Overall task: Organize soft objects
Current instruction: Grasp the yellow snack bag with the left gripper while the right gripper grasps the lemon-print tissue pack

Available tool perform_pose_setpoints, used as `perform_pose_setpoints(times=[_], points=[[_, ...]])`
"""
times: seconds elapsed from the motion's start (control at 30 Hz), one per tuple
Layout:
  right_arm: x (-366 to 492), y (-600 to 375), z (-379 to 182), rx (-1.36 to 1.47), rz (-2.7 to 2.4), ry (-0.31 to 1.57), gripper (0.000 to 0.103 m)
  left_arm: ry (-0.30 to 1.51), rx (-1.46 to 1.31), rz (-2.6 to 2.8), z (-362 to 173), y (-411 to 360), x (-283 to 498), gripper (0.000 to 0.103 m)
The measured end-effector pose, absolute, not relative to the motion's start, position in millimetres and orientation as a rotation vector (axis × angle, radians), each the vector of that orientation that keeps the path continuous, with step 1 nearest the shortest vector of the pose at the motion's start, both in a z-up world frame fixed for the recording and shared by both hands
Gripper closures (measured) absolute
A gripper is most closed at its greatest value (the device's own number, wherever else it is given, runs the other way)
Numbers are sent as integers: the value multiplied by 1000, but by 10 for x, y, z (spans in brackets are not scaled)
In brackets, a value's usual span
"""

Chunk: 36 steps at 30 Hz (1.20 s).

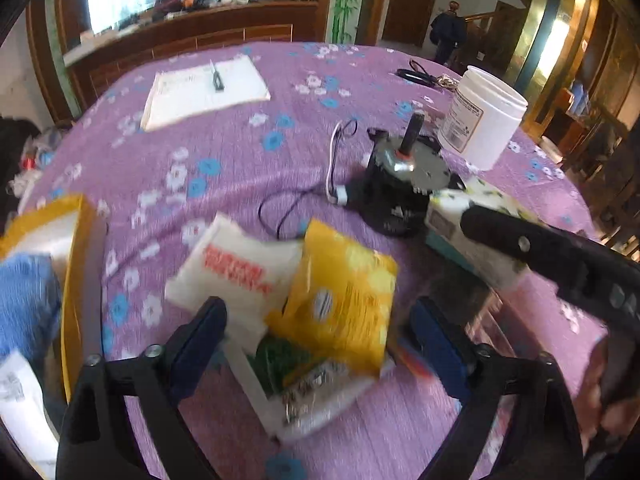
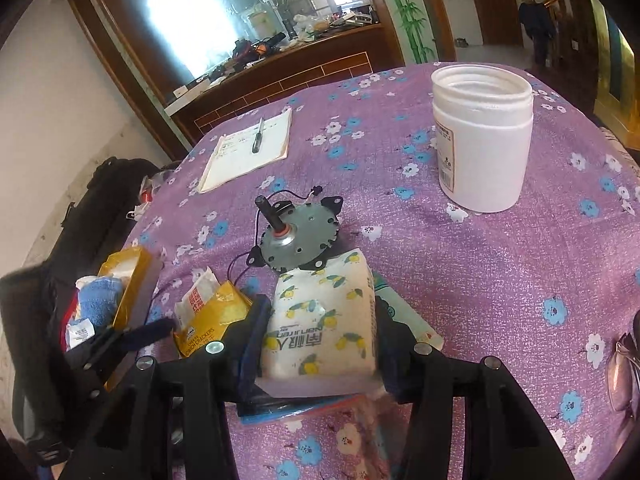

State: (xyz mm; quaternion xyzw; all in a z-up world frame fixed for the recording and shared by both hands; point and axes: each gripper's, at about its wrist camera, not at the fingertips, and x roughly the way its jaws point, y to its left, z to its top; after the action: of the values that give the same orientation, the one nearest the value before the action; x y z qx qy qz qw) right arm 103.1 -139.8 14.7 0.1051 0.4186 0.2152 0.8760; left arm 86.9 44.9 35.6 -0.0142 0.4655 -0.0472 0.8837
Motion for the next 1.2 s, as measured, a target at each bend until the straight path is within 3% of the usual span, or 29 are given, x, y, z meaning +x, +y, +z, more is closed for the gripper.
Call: perform_pose_setpoints(times=[0.03, 0.13, 0.5, 0.77, 1.2], points=[[1041, -1399, 144, 223, 450, 876, 50, 967, -16, -87, 343, 426, 890, 36], [1046, -1397, 140, 224, 451, 877, 50, 968, -49, -112, 259, 377, 899, 55], [961, -1325, 180, 211, 463, 858, 50, 867, -141, -97, 354, 667, 744, 58], [728, -1176, 391, 172, 547, 733, 50, 805, -176, -96, 493, 799, 694, 58], [748, -1088, 324, 162, 558, 747, 50, 769, -170, -82, 566, 845, 682, 58]])
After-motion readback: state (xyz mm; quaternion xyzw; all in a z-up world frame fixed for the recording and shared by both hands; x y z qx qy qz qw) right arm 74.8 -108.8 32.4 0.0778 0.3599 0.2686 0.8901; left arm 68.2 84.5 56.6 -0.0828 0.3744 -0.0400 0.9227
